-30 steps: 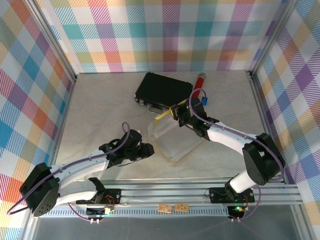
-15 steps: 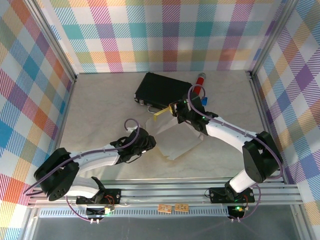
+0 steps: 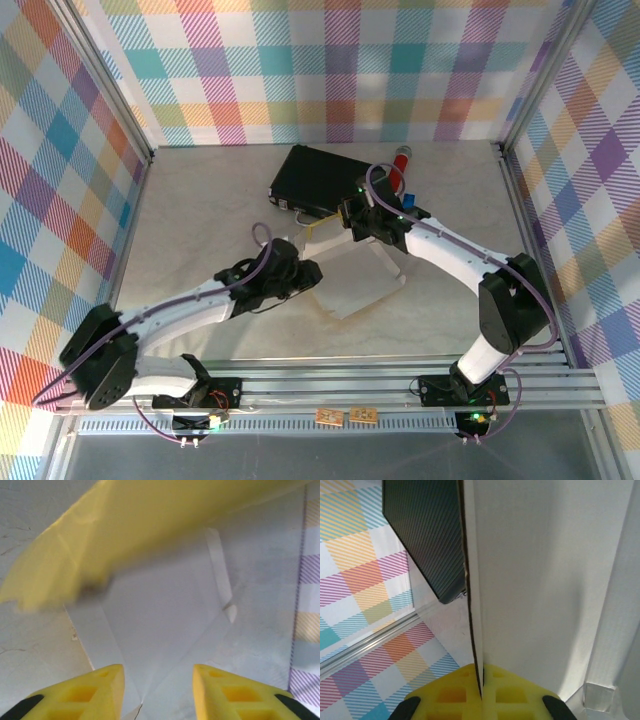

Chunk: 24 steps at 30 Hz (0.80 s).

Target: Fold the paper box

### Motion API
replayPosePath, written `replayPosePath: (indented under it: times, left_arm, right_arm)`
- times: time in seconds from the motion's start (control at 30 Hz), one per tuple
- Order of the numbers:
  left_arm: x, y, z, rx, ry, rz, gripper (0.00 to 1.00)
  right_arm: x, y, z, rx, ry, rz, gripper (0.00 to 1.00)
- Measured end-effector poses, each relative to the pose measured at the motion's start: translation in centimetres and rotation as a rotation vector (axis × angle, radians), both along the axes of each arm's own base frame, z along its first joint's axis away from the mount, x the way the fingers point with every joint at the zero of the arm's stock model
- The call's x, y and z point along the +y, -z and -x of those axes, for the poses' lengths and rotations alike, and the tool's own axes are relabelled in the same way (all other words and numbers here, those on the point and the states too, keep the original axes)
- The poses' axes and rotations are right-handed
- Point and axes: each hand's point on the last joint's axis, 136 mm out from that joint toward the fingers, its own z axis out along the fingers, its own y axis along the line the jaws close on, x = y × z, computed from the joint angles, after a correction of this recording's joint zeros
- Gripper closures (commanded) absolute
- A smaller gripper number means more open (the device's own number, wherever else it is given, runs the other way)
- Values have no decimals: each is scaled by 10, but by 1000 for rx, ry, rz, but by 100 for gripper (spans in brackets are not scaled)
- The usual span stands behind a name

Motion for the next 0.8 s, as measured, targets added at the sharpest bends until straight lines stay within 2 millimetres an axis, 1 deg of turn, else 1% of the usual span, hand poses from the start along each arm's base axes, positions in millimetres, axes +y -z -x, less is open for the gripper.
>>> replayPosePath:
  times: [0.07, 0.17, 0.3, 0.43, 0.63, 0.7, 0.8]
  left_arm:
    - [1, 8, -9, 16, -9, -52, 54]
    - [12, 20, -17, 29, -21, -149, 52]
    - [26, 26, -26, 19, -10, -284, 49]
    - [31, 34, -28, 13, 18, -351, 48]
    - [39, 62, -31, 38, 24, -447, 49]
    - [40, 64, -34, 33, 14, -464, 49]
    - [40, 55, -39, 11, -9, -456, 49]
  right_arm:
    - [-1, 3, 1, 14, 0, 10, 100]
    - [-3, 5, 4, 30, 0, 22, 100]
    - [-5, 8, 5, 44, 6, 37, 100]
    - [-6, 9, 4, 48, 10, 44, 100]
    - [-9, 21, 4, 94, 19, 85, 100]
    - [-10, 22, 6, 114, 22, 101, 100]
    - [-12, 16, 5, 128, 35, 108, 100]
